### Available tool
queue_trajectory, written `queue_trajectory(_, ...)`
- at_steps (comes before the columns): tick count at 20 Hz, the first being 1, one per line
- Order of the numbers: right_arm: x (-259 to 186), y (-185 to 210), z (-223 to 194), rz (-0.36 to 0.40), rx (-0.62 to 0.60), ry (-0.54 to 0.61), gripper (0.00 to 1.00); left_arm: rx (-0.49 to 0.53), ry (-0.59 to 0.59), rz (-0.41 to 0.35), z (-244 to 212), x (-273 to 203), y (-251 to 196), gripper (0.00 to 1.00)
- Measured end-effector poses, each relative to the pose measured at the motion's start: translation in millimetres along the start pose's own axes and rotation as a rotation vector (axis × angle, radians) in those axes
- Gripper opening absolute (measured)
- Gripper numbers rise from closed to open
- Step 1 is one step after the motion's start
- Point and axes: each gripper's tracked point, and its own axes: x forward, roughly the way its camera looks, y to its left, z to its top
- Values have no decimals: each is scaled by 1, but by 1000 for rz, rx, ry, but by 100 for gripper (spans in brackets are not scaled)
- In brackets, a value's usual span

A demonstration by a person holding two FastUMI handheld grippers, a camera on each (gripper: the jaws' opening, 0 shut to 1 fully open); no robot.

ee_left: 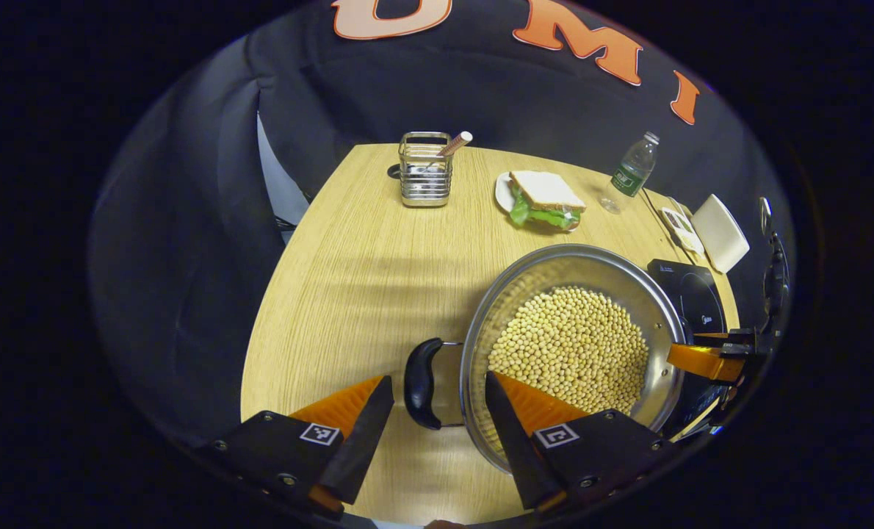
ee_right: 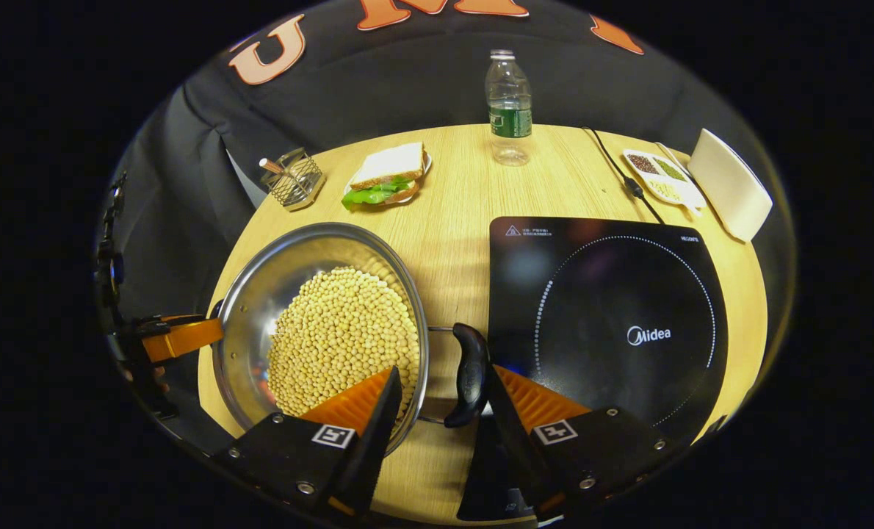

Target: First push the handle of the pot to place it horizontally, then grasp the pot with both hands and set it on the induction cooktop.

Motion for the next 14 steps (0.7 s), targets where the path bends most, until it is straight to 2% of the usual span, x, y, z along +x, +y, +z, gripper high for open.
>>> queue_trajectory(6, 15, 7, 4, 13, -2, 19, 71, 20, -1, 8, -4, 15, 3, 82)
queue_trajectory(10, 27, 12, 9, 22, 7, 8, 71, -27, 23, 2, -18, 21, 1, 82)
queue_trajectory(14, 39, 17, 14, 21, 11, -7, 71, -38, 4, 33, -18, 27, 4, 82)
